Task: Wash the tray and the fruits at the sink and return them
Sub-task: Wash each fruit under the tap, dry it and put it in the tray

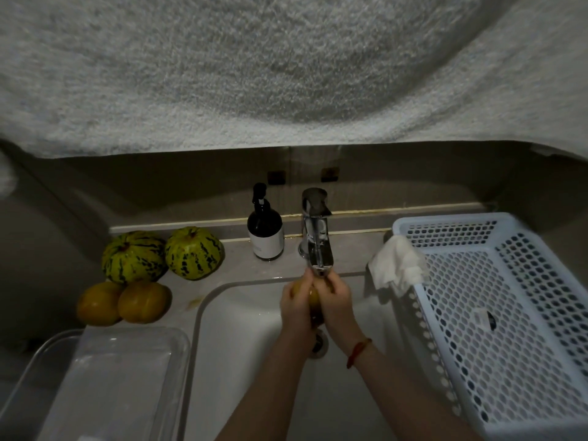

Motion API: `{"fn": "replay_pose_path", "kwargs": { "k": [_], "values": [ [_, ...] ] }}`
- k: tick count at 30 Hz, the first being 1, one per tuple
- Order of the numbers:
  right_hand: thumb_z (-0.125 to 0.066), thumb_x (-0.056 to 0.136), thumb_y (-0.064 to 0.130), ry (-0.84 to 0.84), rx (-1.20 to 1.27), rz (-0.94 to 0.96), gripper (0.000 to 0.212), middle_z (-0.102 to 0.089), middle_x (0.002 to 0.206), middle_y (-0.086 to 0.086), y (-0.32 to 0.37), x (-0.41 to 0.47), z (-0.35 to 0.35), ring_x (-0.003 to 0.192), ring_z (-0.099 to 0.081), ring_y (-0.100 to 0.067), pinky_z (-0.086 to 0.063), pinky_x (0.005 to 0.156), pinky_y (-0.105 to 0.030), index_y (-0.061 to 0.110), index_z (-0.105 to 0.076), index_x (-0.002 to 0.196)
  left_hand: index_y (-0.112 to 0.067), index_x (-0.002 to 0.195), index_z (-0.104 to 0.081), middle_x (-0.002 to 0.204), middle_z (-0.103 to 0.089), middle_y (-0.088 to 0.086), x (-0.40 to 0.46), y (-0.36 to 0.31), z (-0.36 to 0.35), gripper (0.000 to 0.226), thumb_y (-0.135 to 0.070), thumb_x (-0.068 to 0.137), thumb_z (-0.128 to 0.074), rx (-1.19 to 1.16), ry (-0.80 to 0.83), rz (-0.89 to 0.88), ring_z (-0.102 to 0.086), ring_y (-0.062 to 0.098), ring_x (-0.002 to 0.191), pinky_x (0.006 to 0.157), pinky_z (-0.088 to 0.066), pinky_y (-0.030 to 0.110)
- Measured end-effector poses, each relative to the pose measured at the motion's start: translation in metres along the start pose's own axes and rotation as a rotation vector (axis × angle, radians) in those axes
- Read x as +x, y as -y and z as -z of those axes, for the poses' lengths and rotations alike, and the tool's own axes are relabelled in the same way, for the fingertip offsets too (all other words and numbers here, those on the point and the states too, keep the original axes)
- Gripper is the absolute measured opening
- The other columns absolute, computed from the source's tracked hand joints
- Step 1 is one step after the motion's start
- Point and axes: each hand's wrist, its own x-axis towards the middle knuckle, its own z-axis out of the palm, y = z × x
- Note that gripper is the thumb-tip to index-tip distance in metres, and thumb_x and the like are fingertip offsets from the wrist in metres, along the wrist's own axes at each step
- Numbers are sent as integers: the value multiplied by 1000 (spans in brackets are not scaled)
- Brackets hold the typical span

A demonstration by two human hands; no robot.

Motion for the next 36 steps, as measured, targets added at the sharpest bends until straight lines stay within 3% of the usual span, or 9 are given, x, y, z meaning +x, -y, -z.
{"fn": "replay_pose_path", "kwargs": {
  "k": [5, 9, 12, 14, 23, 25, 29, 33, 36],
  "values": [
    [-55, 94, 30, 49, -160, -44, 30, -65, 77, -18, 6, 11, -8, 76, -65, -31, -54, 72, -42, 6, -62, 78, 0, 97, -62, 100, -64, 24, 7, -1, 2, 38, -32, 100, -41, 391, -226, -213, -61, 37, 98, 88, -51, 51],
    [-48, 94, 46, 23, -440, -157, 39, -61, 67, 1, 11, 15, -4, 62, -56, -8, -41, 54, -18, 14, -63, 76, -3, 98, -61, 101, -63, 20, 16, -3, 8, 33, -23, 101, -34, 903, -237, -281, -60, 34, 100, 85, -50, 41],
    [-52, 93, 39, 102, -82, -516, 35, -68, 99, -13, 12, 17, 1, 96, -63, -26, -51, 87, -37, 7, -66, 102, -15, 87, -62, 85, -63, 7, 12, -6, 8, 34, -34, 100, -37, 1111, -215, -389, -63, 24, 86, 78, -52, 35],
    [-50, 94, 36, 91, 69, -670, 38, -63, 113, -20, 15, 18, 5, 106, -58, -34, -49, 94, -46, 5, -62, 111, -16, 100, -59, 93, -62, 5, 11, -2, 9, 31, -34, 101, -34, 1254, -170, -523, -59, 19, 87, 79, -47, 30],
    [-43, 93, 30, 24, 541, -909, 42, -50, 121, -21, 19, 17, 4, 119, -45, -38, -40, 92, -49, 6, -47, 127, -25, 115, -48, 108, -49, -2, 10, -9, 19, 21, -20, 95, -51, 819, 239, -396, -51, 11, 93, 71, -44, 14],
    [-45, 95, 33, -28, 573, -808, 39, -49, 128, -21, 12, 13, -1, 120, -47, -38, -42, 98, -48, 8, -49, 125, -20, 109, -50, 100, -52, 1, 10, -11, 15, 13, -18, 98, -45, 751, 210, -378, -53, 13, 87, 65, -46, 12],
    [-51, 95, 24, -13, 47, -61, 10, -58, 104, -13, 1, -1, -8, 100, -58, -25, -48, 92, -45, 18, -58, 93, -7, 112, -54, 108, -60, 17, 9, -16, 1, 40, -38, 102, -29, 482, 89, -56, -58, 29, 101, 87, -51, 39],
    [-50, 91, 33, 158, -448, 581, 35, -60, 97, -14, -8, -6, 19, 90, -57, -23, -45, 81, -29, 5, -65, 104, -7, 119, -52, 102, -62, 15, 9, -27, 8, 62, -55, 98, -19, 435, 202, 246, -58, 27, 102, 72, -51, 37],
    [-54, 87, 43, 372, -476, 496, 40, -56, 112, -7, -13, 1, 32, 99, -55, -16, -46, 87, -24, 22, -59, 121, -8, 111, -54, 80, -61, 14, 8, -30, 17, 60, -59, 95, -27, 382, 202, 310, -63, 19, 77, 66, -54, 31]
  ]
}}
